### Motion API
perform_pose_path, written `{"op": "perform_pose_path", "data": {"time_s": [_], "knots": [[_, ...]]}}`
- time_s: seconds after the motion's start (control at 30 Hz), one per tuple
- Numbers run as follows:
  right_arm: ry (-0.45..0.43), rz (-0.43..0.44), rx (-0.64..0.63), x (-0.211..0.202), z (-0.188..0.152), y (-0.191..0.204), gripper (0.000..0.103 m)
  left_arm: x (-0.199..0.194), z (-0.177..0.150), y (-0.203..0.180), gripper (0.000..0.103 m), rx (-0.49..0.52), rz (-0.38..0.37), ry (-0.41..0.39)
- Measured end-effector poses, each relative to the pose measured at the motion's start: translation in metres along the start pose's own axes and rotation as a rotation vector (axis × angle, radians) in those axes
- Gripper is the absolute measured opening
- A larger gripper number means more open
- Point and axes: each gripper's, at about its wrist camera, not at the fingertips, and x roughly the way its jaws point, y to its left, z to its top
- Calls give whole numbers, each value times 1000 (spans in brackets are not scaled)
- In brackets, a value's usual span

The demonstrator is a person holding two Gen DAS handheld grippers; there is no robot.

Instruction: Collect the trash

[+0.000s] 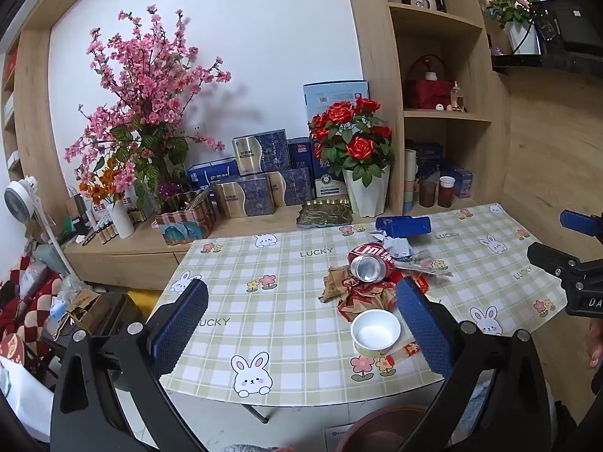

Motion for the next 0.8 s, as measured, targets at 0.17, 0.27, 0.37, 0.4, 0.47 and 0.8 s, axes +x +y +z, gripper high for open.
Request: {"op": "perform_pose_path", "data": {"time_s": [0.17,0.27,0.37,0.4,0.47,0.8], "knots": [[3,0,0,-1,0,0,98,0,0,1,98,3,0,0],[5,-1,0,-1,0,0,98,1,0,3,98,5,3,1],[6,0,-2,-1,0,0,98,0,0,1,98,4,6,1],[5,-1,-1,-1,0,0,98,0,0,1,98,3,6,1],[5,0,-1,-2,1,0,98,0,0,2,98,2,6,2],[7,-1,-2,-1,0,0,98,-1,-3,5,98,7,3,2]]}}
